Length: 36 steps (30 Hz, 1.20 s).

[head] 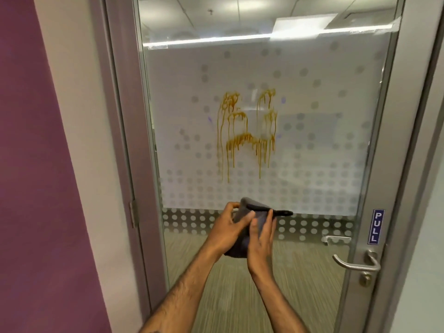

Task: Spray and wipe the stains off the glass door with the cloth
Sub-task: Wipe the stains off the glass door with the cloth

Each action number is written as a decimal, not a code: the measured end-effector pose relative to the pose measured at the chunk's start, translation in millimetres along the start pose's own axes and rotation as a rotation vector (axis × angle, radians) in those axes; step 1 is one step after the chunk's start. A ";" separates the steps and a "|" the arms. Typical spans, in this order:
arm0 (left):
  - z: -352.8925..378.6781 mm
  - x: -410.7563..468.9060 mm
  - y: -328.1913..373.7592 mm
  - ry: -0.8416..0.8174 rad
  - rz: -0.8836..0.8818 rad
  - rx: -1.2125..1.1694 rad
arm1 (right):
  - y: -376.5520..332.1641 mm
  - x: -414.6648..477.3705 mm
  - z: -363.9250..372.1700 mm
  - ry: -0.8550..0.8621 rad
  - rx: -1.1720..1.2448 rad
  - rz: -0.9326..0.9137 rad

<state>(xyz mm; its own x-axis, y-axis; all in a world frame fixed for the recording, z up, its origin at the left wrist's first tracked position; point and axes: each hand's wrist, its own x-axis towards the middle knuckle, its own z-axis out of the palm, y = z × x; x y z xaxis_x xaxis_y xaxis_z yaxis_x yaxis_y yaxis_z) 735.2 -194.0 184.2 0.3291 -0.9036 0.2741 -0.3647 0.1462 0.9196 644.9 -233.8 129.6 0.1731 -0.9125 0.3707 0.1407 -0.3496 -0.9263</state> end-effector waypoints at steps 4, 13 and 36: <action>-27.5 22.2 1.3 -0.221 -0.037 0.023 | 15.7 19.2 37.4 0.107 0.295 0.098; -79.9 86.9 3.2 -0.361 0.037 -0.010 | 14.7 65.2 76.6 0.341 0.681 0.122; -194.1 271.8 -26.7 0.804 0.836 1.156 | 94.3 185.9 147.4 0.618 -1.025 -0.686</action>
<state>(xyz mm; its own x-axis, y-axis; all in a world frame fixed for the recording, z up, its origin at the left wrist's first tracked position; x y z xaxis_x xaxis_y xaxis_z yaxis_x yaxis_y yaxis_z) 1003.4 -365.4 288.8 -0.0756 -0.2492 0.9655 -0.9619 -0.2368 -0.1364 834.0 -405.1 121.1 -0.1339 -0.3465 0.9285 -0.7995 -0.5159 -0.3078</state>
